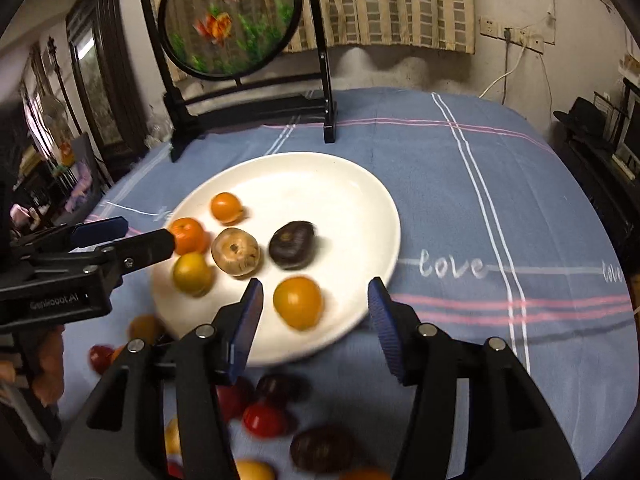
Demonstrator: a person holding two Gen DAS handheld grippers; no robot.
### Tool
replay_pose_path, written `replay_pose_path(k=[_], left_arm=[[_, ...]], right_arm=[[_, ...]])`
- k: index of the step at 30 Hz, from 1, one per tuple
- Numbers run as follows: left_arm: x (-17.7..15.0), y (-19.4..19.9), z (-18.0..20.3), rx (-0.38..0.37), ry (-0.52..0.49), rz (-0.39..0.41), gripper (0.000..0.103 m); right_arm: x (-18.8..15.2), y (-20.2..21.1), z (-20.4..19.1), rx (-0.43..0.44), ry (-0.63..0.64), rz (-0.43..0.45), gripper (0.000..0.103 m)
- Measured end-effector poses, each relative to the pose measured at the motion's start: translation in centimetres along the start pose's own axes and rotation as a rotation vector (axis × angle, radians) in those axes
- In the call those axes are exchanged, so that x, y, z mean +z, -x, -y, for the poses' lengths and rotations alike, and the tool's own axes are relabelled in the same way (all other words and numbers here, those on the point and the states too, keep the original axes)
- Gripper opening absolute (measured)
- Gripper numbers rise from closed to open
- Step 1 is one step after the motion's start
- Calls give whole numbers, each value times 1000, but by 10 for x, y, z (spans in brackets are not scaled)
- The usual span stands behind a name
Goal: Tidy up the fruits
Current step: 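Carry both fruits onto the white plate and open both tools, then withdraw both tools from the plate back toward the fruits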
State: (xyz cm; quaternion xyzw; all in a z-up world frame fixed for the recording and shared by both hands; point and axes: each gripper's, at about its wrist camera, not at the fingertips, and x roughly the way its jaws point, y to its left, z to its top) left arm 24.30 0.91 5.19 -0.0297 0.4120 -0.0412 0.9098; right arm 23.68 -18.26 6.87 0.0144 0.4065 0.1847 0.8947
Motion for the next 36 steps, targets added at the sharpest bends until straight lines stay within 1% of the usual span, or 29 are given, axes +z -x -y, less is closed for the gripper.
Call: replay_pose_path(k=[4,7,11,15,17,20,22,24,27,30,33,36], left_arm=[[-26,29,-9,45,-15,46,93],[-48,46,-15,65,-28,43,93],[-74,66,-23,85,-27,52,94],[-99,80,-27,89,-22,47,95],[-112,83,-30,95,-16,39,96],[-131,87,-35,92,5,30,97],[-143,85,-38,85,26,8,97],[-151,81,-38,82,23,-22,97],[-158,78,-34,98,0,-32,97],[-161,73,-34,94,3,-45,97],[-162,66,-37,108,8,-59,97],[-162,59,-37,108,-6,-74,97]], right_arm=[[-27,35,-2,8,2,33,56],[-53,58,-2,-10,-4,44,56],[-80,75,-1,-39,-19,53,56],[-103,84,4,-28,-67,45,56],[-114,86,4,-45,-71,39,56],[-128,84,3,-52,-76,20,56],[-134,83,1,-56,-71,8,56],[-139,82,0,-58,-68,1,56],[-143,81,-2,-49,-68,-5,56],[-146,80,-2,-40,-73,-14,56],[-149,77,-4,-28,-73,-32,56],[-151,76,-5,-22,-69,-36,56]])
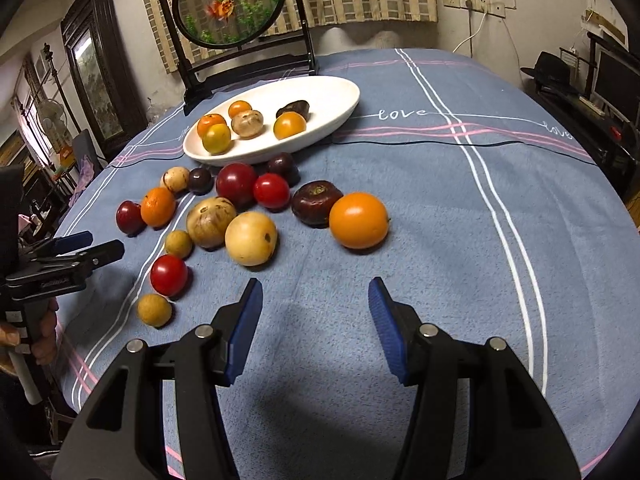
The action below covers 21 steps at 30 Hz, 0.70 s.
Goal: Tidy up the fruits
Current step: 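Withdraw both tools from the plate back toward the fruits, then grasp the dark red plum with the left tool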
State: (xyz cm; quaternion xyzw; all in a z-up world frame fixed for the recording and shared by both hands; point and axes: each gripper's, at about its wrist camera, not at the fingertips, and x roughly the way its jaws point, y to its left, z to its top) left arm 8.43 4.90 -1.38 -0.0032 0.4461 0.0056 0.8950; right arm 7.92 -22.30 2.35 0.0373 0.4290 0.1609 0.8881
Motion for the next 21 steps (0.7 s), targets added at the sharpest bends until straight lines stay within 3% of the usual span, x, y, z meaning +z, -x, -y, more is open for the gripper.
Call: replay_pose_path(k=[21], left_arm=[[18,-36,-14,23,0,-60,92]], right_arm=[[1,-4,2,7,-4,-27,56]])
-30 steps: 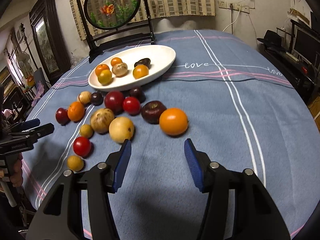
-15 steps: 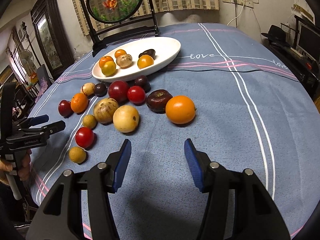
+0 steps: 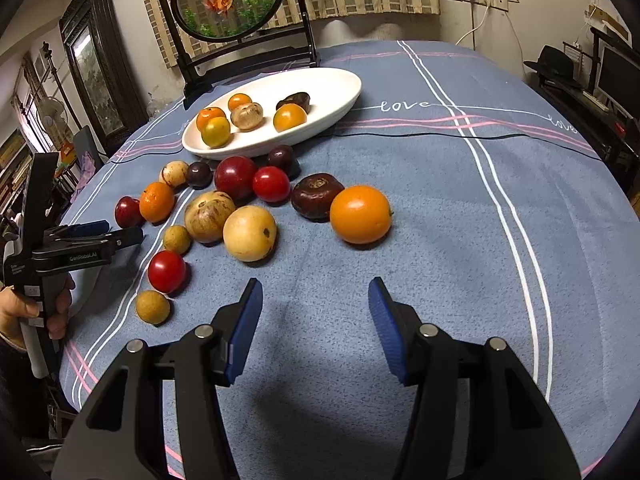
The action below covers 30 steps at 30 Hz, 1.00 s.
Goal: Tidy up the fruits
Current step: 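Grasp the dark red plum with the left tool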
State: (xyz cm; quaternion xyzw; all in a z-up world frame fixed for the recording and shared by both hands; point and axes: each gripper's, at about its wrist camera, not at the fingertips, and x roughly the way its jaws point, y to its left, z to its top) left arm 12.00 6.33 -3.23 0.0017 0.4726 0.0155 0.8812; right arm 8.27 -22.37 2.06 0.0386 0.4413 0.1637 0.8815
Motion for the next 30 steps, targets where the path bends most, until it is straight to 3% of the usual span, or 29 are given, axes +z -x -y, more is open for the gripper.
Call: replay_pose_path(k=[15,18,24,30], left_arm=[[5,-6,-1,-8,14,-13,78],[6,-5,-2,-10,20,-12,70],[9,-2,-3,-60,34,-4,37],[6,0,-2,-72,48,-4,37]], right_arm=[[0,-3,1,-4,-1,-14,57],[0,-4,1,-4,0,-14,57],[-2,-5,-2,-4,14,-20,57],[-2,-5,-3,-11,15,-21,58]])
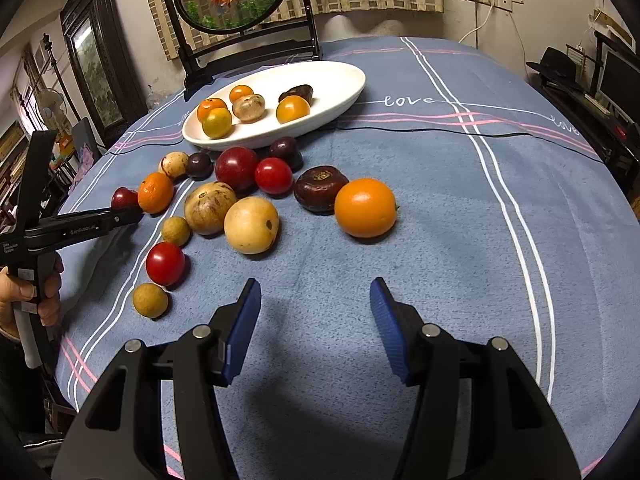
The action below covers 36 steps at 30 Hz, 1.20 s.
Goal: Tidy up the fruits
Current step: 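Grasp the dark red plum with the left tool, then grasp the large orange with the right tool while the left tool holds the plum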
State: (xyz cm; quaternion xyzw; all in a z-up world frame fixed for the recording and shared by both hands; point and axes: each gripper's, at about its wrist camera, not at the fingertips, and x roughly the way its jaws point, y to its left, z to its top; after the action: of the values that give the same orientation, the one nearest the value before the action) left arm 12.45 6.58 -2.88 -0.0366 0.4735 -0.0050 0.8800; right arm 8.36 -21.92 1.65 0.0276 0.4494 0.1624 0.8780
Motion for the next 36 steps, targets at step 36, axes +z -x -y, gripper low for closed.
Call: replay_pose_path(k=[36], left_arm=[[-26,31,6,-95,6,29,37]], right_arm=[[52,-49,13,-168,55,-74,57]])
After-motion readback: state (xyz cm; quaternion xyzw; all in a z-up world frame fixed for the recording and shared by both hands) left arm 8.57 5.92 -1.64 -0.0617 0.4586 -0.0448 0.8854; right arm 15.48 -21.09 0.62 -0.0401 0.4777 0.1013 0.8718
